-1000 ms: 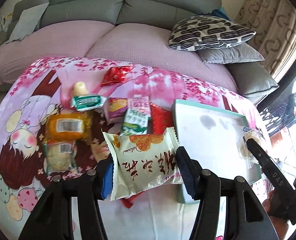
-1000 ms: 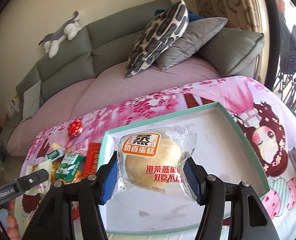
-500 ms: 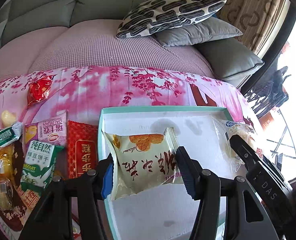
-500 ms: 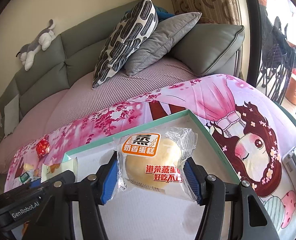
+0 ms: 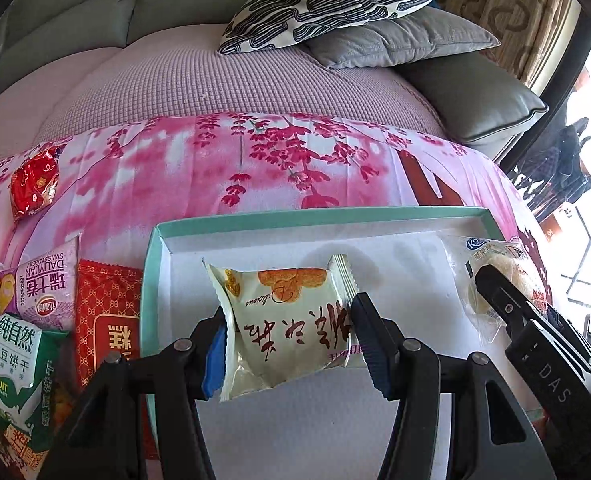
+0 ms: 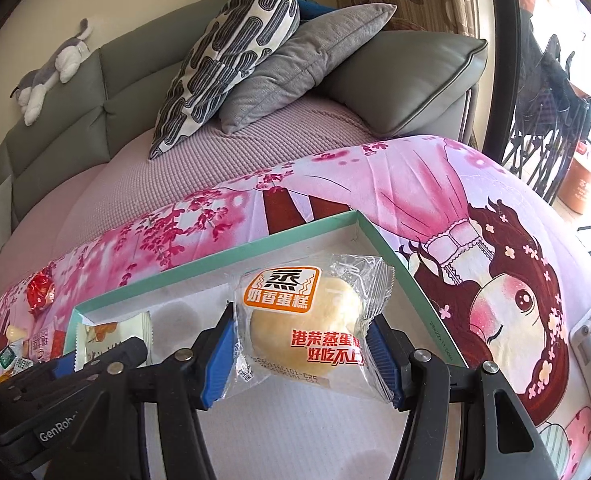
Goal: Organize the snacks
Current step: 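Carry the bun with right gripper while left carries pastry packet over the tray, then lower and open right gripper on the bun while left releases pastry packet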
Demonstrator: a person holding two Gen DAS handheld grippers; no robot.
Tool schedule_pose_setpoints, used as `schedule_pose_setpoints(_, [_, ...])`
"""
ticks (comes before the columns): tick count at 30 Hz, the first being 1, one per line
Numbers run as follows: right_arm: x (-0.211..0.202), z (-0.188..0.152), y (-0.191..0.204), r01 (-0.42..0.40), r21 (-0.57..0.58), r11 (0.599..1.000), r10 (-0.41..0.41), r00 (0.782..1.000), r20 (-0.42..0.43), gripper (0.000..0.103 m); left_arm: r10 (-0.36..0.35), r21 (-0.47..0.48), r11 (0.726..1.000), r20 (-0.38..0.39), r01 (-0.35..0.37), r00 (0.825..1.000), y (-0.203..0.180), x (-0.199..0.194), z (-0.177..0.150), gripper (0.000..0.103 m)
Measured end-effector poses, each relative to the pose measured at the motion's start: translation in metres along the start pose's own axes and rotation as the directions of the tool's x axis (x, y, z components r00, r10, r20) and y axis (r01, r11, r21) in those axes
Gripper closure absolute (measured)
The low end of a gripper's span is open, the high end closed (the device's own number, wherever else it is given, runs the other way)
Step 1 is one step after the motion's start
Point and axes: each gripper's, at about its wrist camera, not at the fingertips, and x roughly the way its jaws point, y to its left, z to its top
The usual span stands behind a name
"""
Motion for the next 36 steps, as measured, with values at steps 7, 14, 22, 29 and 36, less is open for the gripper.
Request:
schedule_pose_setpoints(7, [0.004,-0.002,0.002,0.002,-0.01,1.0,-0.002,1.0,-0.019,0.039,0.006,0.015,1.0,-0.007,-0.006,1.0,-0.002,0.006,-0.002,0.044])
schedule_pose_setpoints(14, [0.004,-0.001,0.002,-0.004,-0.005,1.0,0.004,0.999,-0.042,0.037,0.004,0.004,1.0,-0.013,-0.004,1.0,-0.001,0.005,-0.002,0.039])
schedule_pose_setpoints(22, [-0.004,0.004,0.003,-0.009,-0.018,1.0,0.008,0.999,-0.053,0.024,0.012,-0.014,1.0,-0.009,-0.012,1.0,0.001,-0.012,0.005,0.03])
schedule_pose_setpoints(29, [-0.027,0.015,0.004,0.006,-0.041,0.999,-0.006,1.0,-0.022,0.021,0.025,-0.026,0.999,0.004,-0.025,1.0,-0.003,-0.039,0.015,0.026])
schedule_pose_setpoints(36, [-0.047,0.023,0.004,0.025,-0.061,0.998,-0.025,1.0,-0.01,0.021,0.086,-0.056,0.995,0.012,-0.085,0.996,0.002,-0.06,0.021,0.026])
